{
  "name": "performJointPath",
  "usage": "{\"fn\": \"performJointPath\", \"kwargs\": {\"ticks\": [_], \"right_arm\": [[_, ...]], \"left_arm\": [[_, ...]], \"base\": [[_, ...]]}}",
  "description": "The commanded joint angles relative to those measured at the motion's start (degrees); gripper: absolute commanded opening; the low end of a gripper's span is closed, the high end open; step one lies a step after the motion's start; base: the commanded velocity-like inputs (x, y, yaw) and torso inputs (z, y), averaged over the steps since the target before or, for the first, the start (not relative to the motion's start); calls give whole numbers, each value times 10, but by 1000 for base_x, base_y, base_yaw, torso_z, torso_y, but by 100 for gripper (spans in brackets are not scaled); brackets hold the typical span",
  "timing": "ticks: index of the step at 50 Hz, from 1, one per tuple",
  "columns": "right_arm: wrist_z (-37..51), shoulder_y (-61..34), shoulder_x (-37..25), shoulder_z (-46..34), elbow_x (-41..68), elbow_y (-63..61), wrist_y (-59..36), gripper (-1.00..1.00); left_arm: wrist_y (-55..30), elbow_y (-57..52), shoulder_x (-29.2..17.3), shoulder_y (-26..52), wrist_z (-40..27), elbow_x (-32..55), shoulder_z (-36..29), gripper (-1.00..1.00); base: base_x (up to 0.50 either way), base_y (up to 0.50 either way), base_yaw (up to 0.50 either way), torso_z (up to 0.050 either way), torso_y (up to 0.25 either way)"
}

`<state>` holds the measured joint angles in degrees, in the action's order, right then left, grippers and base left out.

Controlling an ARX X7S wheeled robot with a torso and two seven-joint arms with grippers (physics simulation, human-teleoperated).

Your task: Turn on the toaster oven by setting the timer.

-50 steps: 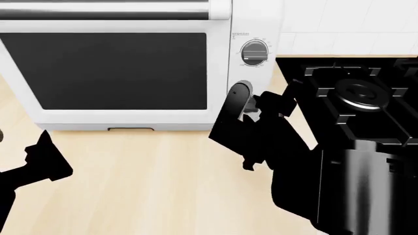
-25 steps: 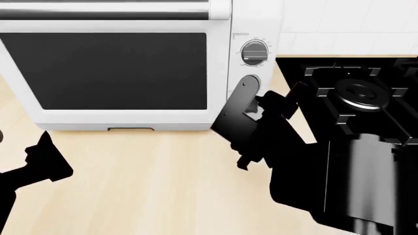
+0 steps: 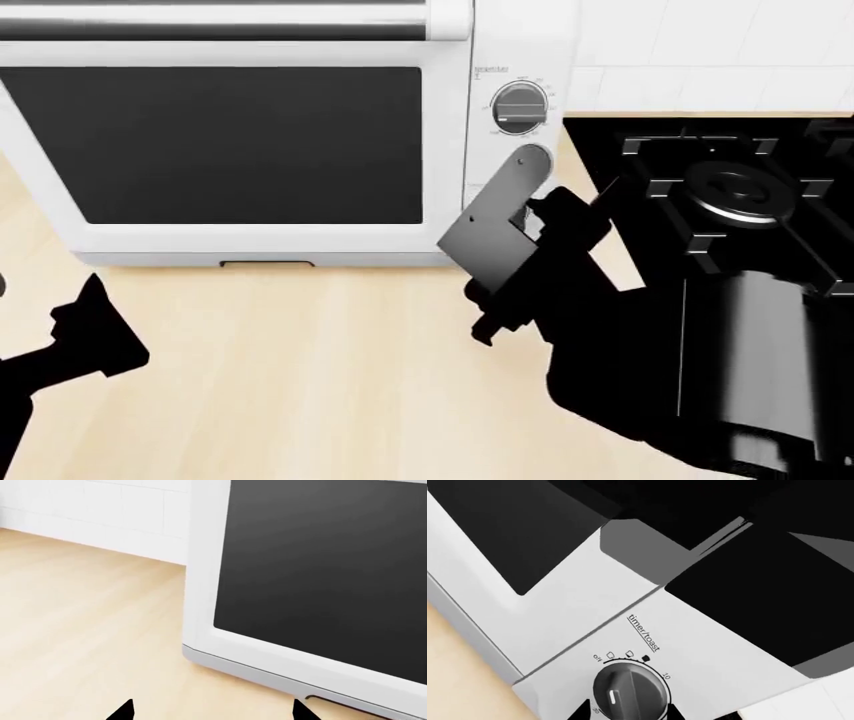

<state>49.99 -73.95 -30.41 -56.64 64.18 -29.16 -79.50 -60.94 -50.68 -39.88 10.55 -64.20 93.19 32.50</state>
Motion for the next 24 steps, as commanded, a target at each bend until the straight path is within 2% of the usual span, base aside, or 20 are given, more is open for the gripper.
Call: {"fn": "performJointPath", "kwargs": {"ticks": [1, 24], "right_arm": [[15, 19, 20, 36, 32, 10, 18, -100], [51, 52, 32, 76, 63, 34, 52, -100]], "left_arm": [[3, 0, 1, -5, 2, -1, 1, 100], [10, 5, 3, -11, 5, -3, 3, 100]], "base": [[0, 3, 4, 0, 0], [3, 2, 4, 0, 0]]}}
